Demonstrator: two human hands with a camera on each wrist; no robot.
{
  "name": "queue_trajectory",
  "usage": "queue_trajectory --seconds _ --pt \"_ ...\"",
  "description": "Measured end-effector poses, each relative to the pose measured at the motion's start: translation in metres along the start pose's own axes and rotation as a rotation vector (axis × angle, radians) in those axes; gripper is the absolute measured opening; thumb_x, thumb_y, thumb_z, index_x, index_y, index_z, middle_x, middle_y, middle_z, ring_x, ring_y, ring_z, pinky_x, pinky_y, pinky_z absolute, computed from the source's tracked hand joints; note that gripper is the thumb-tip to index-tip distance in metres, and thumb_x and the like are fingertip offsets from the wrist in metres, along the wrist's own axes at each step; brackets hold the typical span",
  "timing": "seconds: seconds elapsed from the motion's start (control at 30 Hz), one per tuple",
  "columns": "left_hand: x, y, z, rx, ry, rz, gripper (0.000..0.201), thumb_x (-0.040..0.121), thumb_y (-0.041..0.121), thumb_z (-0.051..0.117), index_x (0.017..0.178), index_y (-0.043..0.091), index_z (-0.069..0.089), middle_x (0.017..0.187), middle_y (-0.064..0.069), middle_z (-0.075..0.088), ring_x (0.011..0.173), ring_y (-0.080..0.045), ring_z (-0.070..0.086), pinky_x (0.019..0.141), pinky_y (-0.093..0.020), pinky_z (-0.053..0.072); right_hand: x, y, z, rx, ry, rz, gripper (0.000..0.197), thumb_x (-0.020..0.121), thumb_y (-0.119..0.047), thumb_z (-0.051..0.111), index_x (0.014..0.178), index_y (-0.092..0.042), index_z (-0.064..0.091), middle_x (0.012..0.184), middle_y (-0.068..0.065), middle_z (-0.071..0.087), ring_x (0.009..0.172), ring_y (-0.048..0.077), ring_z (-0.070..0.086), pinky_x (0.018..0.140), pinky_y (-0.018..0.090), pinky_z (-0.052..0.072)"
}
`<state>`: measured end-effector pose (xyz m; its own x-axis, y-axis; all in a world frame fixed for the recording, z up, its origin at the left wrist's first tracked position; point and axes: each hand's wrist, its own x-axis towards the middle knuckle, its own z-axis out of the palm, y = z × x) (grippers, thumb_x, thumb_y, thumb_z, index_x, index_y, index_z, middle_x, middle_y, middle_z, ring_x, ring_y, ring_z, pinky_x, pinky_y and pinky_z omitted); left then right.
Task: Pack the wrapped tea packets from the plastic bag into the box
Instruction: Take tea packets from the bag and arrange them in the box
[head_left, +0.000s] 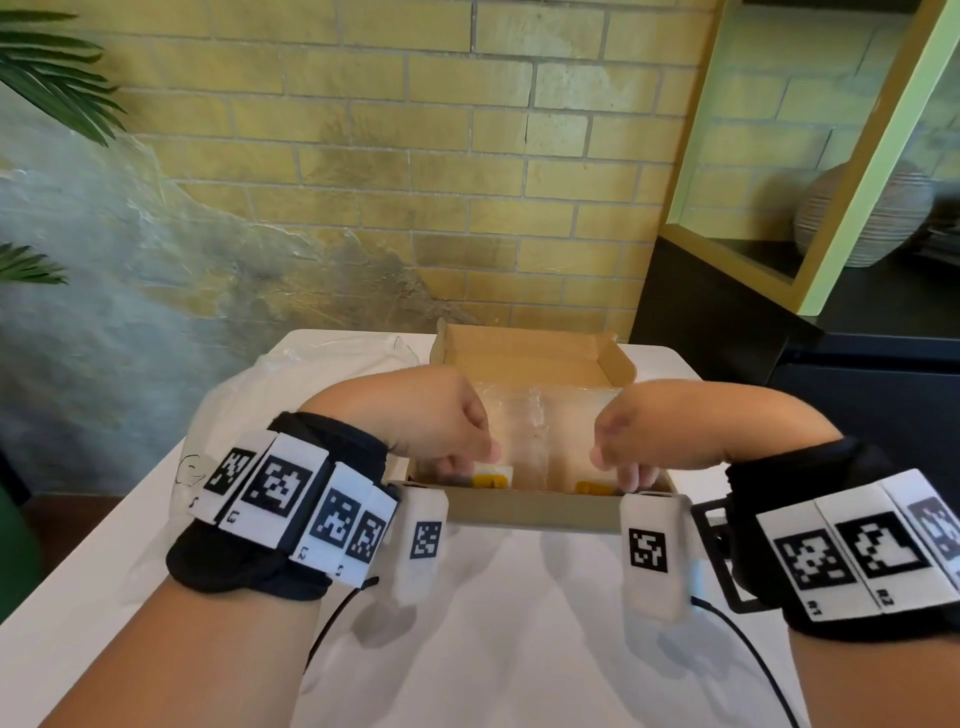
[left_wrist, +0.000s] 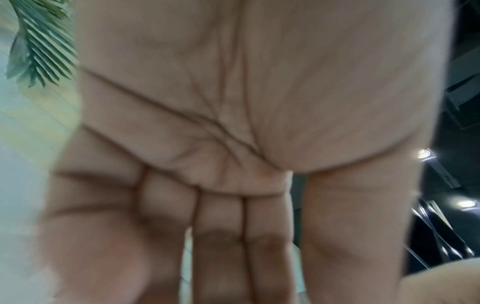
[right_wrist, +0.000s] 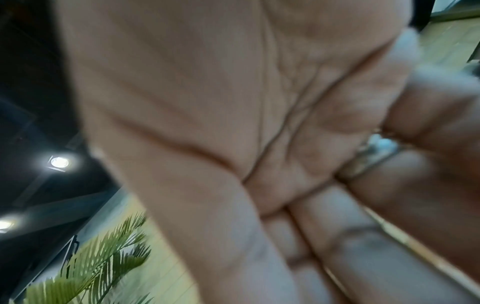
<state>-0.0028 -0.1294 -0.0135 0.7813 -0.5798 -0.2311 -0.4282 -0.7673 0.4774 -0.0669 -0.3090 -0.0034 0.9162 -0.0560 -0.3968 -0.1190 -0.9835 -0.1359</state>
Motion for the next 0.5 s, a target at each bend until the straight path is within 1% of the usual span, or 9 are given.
queue_trajectory --seconds 0.07,0.13,0.2,0.23,0.27,0.3,0.37,0.43,0.5 --pt "0.0 -0.001 -0.002 -0.008 0.138 0.064 0.011 0.083 0.029 0.068 0.075 0.022 0.071 0.065 0.012 0.065 0.065 -0.004 0.058 0.064 -0.019 0.044 0.004 0.005 -0.002 0.019 0.199 -0.041 0.013 0.092 -0.027 0.053 0.085 -0.019 0.06 0.083 -0.005 0.063 0.078 0.011 0.058 0.074 0.023 0.042" --pt "0.0 -0.001 -0.002 -0.007 0.215 0.093 0.002 0.08 0.024 0.071 0.08 0.025 0.069 0.073 0.012 0.062 0.066 -0.002 0.054 0.06 -0.018 0.041 0.01 0.009 0.001 0.037 0.314 -0.05 0.005 0.087 -0.026 0.06 0.091 -0.023 0.059 0.089 -0.007 0.058 0.088 0.014 0.056 0.076 0.024 0.04" --pt "0.001 -0.002 -0.001 0.016 0.208 0.08 0.016 0.078 0.021 0.073 0.092 0.027 0.067 0.088 0.011 0.062 0.069 0.0 0.051 0.063 -0.018 0.041 0.015 0.011 0.007 0.018 0.288 -0.033 0.022 0.083 -0.024 0.065 0.103 -0.027 0.057 0.096 -0.01 0.053 0.095 0.013 0.052 0.079 0.024 0.039" --pt "0.001 -0.002 0.001 0.043 0.186 0.062 0.023 0.078 0.019 0.073 0.098 0.029 0.066 0.09 0.012 0.06 0.069 0.002 0.049 0.064 -0.018 0.04 0.016 0.011 0.009 0.007 0.259 -0.028 0.028 0.082 -0.023 0.067 0.108 -0.028 0.056 0.1 -0.009 0.052 0.097 0.013 0.051 0.08 0.024 0.039" --pt "0.001 -0.002 0.002 0.077 0.159 0.043 0.029 0.078 0.016 0.072 0.102 0.031 0.065 0.086 0.015 0.056 0.068 0.003 0.046 0.063 -0.017 0.038 0.016 0.011 0.01 -0.005 0.235 -0.031 0.031 0.082 -0.021 0.067 0.11 -0.028 0.056 0.103 -0.008 0.052 0.099 0.014 0.051 0.081 0.025 0.039" --pt "0.0 -0.001 0.004 0.102 0.138 0.028 0.031 0.079 0.013 0.071 0.103 0.032 0.064 0.079 0.017 0.05 0.065 0.003 0.043 0.059 -0.016 0.035 0.016 0.01 0.011 -0.015 0.215 -0.037 0.03 0.082 -0.018 0.067 0.108 -0.027 0.057 0.105 -0.007 0.053 0.099 0.015 0.052 0.081 0.025 0.039" --pt "0.001 0.0 0.004 0.111 0.134 0.015 0.028 0.08 0.009 0.069 0.096 0.032 0.065 0.071 0.019 0.044 0.063 0.002 0.041 0.055 -0.015 0.033 0.016 0.011 0.009 -0.026 0.19 -0.063 0.024 0.081 -0.012 0.067 0.098 -0.027 0.057 0.103 -0.005 0.058 0.096 0.016 0.055 0.079 0.024 0.041" --pt "0.0 0.0 0.003 0.11 0.146 0.02 0.023 0.079 0.007 0.068 0.085 0.029 0.066 0.073 0.017 0.049 0.066 0.001 0.045 0.057 -0.015 0.035 0.013 0.01 0.007 -0.037 0.17 -0.078 0.024 0.079 -0.01 0.068 0.083 -0.03 0.054 0.095 -0.006 0.06 0.09 0.015 0.057 0.077 0.024 0.043" --pt "-0.002 -0.001 0.002 0.117 0.136 0.02 0.02 0.078 0.007 0.069 0.081 0.026 0.068 0.078 0.013 0.057 0.069 -0.002 0.051 0.057 -0.015 0.039 0.012 0.011 0.005 -0.047 0.144 -0.079 0.028 0.077 -0.01 0.069 0.076 -0.032 0.052 0.087 -0.008 0.057 0.083 0.012 0.055 0.074 0.023 0.042"
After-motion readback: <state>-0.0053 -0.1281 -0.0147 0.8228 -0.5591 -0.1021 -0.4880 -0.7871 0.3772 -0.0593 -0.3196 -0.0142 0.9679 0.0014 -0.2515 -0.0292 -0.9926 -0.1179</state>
